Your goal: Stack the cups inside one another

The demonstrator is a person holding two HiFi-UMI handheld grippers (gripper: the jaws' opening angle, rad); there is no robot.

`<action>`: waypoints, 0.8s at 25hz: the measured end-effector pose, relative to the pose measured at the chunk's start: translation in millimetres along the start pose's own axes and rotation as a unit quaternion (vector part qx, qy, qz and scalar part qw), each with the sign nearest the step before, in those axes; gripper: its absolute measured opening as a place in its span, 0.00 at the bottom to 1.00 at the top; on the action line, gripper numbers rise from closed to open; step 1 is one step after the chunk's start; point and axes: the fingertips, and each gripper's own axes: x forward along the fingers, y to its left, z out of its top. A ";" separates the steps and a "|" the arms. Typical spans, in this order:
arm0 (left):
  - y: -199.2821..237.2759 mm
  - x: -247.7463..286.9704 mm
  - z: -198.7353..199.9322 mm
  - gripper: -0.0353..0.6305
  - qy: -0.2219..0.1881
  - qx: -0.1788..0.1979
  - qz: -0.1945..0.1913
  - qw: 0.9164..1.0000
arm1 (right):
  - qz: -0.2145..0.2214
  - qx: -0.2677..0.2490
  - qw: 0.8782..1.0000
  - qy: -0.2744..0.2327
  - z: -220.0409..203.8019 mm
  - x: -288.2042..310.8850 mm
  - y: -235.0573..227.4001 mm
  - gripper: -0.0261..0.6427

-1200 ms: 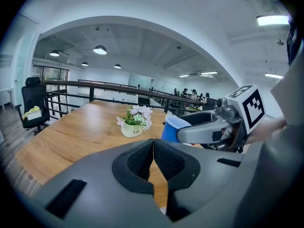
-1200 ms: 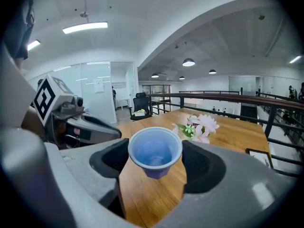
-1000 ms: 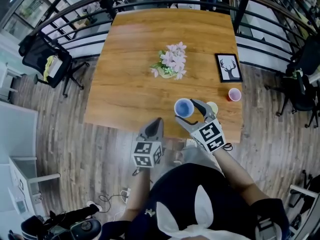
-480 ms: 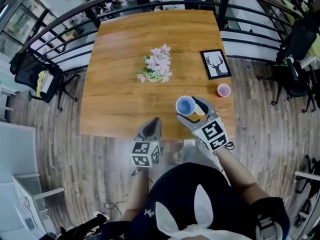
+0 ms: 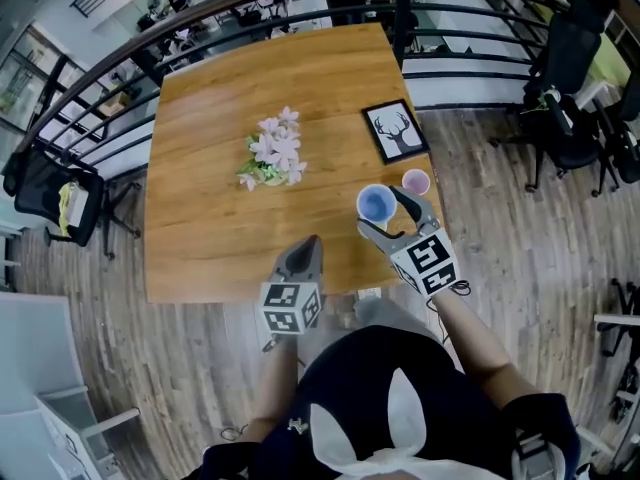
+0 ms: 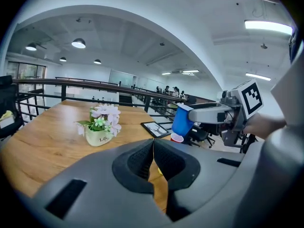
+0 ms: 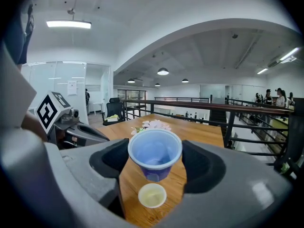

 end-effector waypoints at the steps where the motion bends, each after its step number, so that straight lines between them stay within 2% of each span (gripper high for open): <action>1: -4.0 5.8 2.0 0.08 0.000 0.003 -0.005 1.000 | -0.008 0.001 1.000 0.001 -1.8 -2.7 -9.5 0.56; 11: -25.5 47.9 11.8 0.08 -0.008 0.004 -0.021 1.000 | -0.079 0.011 0.997 0.000 -16.1 -26.3 -97.2 0.56; 20: -22.6 66.3 10.1 0.08 0.000 -0.001 -0.022 1.000 | -0.110 0.022 0.994 0.003 -26.8 -21.1 -141.9 0.56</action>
